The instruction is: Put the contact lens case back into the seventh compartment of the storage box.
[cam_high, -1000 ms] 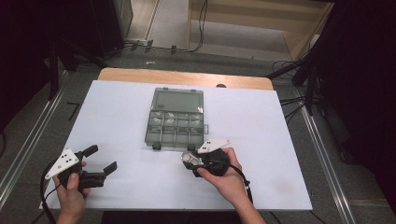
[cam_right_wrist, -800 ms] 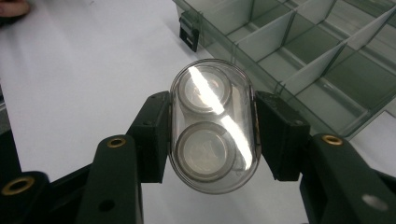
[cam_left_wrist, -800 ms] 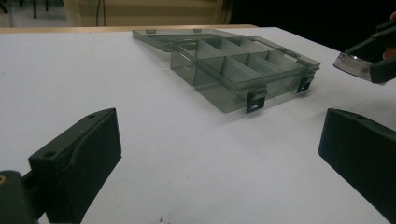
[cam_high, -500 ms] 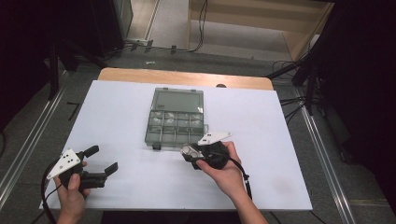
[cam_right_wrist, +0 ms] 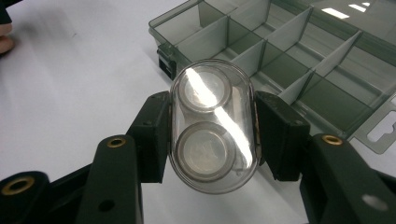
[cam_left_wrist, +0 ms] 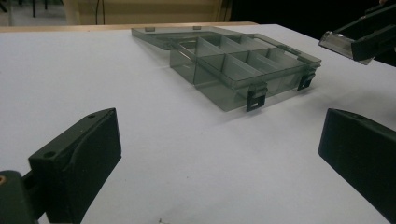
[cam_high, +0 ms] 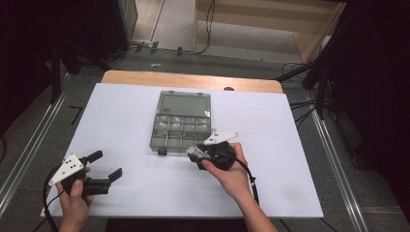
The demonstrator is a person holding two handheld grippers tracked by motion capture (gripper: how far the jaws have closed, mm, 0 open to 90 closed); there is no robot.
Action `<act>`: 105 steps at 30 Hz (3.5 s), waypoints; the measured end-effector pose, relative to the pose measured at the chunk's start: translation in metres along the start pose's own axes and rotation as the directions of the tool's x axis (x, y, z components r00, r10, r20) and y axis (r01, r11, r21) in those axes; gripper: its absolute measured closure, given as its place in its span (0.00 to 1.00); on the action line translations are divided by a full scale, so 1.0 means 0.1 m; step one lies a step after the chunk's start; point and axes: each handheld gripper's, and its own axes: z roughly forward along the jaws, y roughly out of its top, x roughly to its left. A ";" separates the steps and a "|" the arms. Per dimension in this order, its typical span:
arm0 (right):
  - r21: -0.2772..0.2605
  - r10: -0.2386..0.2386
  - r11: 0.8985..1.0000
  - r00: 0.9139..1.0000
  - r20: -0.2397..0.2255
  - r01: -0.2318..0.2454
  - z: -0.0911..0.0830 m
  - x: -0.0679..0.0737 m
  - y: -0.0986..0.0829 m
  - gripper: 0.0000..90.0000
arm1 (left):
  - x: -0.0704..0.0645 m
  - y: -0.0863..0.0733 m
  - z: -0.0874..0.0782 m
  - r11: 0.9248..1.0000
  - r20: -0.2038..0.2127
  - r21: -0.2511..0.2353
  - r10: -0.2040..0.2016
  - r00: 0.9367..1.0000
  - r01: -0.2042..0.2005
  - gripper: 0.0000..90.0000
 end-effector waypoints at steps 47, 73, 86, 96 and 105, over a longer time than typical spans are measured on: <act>-0.034 0.090 0.996 0.994 0.062 -0.088 0.24 -0.12 0.28 0.52 | -0.01 0.00 0.00 1.000 0.006 0.006 0.005 1.000 -0.005 0.00; -0.019 0.171 0.985 0.982 0.073 -0.170 0.52 -0.21 0.29 0.52 | 0.00 0.00 0.01 1.000 0.008 0.004 0.003 1.000 -0.003 0.00; -0.013 0.216 0.976 0.975 0.048 -0.216 0.60 -0.22 0.27 0.51 | 0.00 0.00 0.01 1.000 0.009 0.000 -0.001 1.000 0.001 0.00; -0.017 0.210 0.978 0.974 0.080 -0.209 0.58 -0.24 0.27 0.47 | 0.00 0.00 0.01 1.000 0.009 0.003 0.000 1.000 0.000 0.00; -0.050 0.180 0.983 0.977 0.117 -0.175 0.59 -0.21 0.29 0.72 | -0.01 0.00 0.01 1.000 0.008 0.006 0.003 1.000 -0.003 0.00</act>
